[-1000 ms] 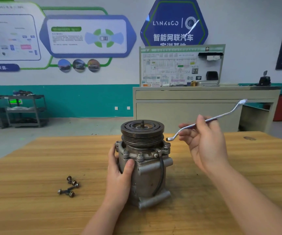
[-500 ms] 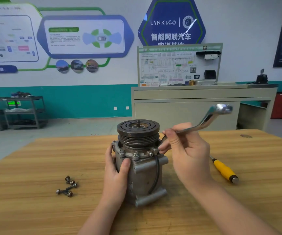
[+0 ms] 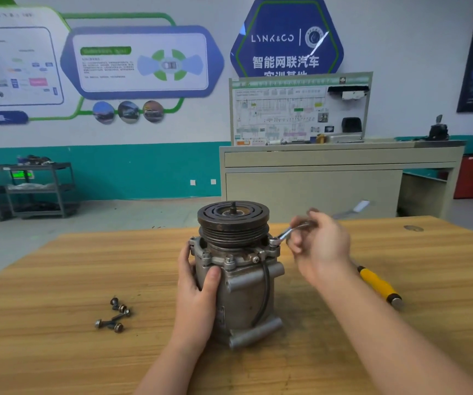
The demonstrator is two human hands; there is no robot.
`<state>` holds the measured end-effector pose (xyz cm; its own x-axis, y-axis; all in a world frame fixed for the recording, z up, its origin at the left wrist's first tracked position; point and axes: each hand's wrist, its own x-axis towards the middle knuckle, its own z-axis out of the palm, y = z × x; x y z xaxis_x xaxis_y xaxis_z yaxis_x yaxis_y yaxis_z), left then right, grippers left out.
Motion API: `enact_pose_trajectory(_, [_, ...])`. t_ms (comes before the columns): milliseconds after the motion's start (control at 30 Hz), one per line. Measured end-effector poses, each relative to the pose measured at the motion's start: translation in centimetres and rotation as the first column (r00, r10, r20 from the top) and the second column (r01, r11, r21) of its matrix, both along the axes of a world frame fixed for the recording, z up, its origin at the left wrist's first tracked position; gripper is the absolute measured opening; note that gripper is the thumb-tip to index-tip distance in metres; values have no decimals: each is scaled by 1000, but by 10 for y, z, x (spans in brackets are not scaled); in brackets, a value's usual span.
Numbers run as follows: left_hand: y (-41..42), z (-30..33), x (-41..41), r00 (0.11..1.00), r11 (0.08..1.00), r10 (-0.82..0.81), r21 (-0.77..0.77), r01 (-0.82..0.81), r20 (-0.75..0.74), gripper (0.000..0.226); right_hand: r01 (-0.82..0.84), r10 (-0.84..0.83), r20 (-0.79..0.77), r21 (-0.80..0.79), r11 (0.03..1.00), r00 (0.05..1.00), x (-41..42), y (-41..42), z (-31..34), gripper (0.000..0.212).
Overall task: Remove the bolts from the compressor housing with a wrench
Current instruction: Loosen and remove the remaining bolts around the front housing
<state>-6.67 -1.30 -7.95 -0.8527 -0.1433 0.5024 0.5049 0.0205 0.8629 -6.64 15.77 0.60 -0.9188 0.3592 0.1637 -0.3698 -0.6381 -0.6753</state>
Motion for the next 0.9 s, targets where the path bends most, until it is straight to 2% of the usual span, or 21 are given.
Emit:
enact_pose_trajectory(67, [0,0,0,1000,1000,-3,-5,3,-9,79,-191,198,126,-62,980,972,-9,7,11,21])
enact_pose_trajectory(133, [0,0,1,1000,1000,-5,-3,5,-10,81,-229,239,62,-139,964,969,-8,12,19,26])
enact_pose_trajectory(200, [0,1,2,1000,1000,-10,-3,10,-6,79,-154,147,-59,-144,977,987,0,15,21,26])
enact_pose_trajectory(300, [0,3,2,1000,1000,-13,-12,13,-11,81,83,-72,-166,60,995,984,14,13,14,18])
enact_pose_trajectory(367, [0,2,3,1000,1000,-12,-16,12,-6,82,203,-156,-241,185,961,958,22,7,7,16])
enact_pose_trajectory(500, [0,1,3,1000,1000,-12,-22,12,0,83,342,-197,-377,370,864,905,35,-7,-3,12])
enact_pose_trajectory(567, [0,1,2,1000,1000,5,-28,-5,2,83,460,-211,-490,469,754,846,40,-12,-8,11])
enact_pose_trajectory(600, [1,2,2,1000,1000,11,-27,-11,3,83,544,-212,-568,517,661,796,42,-14,-11,11])
enact_pose_trajectory(700, [0,-1,-1,1000,999,18,-29,-18,1,85,780,-101,-791,559,280,603,46,-16,-23,19])
enact_pose_trajectory(733, [0,-1,-2,1000,999,16,-33,-16,4,86,808,-63,-817,551,206,573,47,-17,-28,23])
enact_pose_trajectory(767, [-1,-2,-2,1000,999,15,-36,-14,9,87,814,-54,-822,549,191,567,47,-18,-33,26])
enact_pose_trajectory(800, [0,-3,-3,1000,999,17,-38,-17,14,88,804,-77,-814,546,235,576,48,-19,-38,25])
enact_pose_trajectory(833, [0,-2,-3,1000,999,23,-39,-22,16,87,775,-122,-793,532,341,598,48,-20,-40,21])
enact_pose_trajectory(900, [1,-1,-3,999,999,31,-41,-31,21,87,650,-231,-701,418,635,675,47,-21,-38,11])
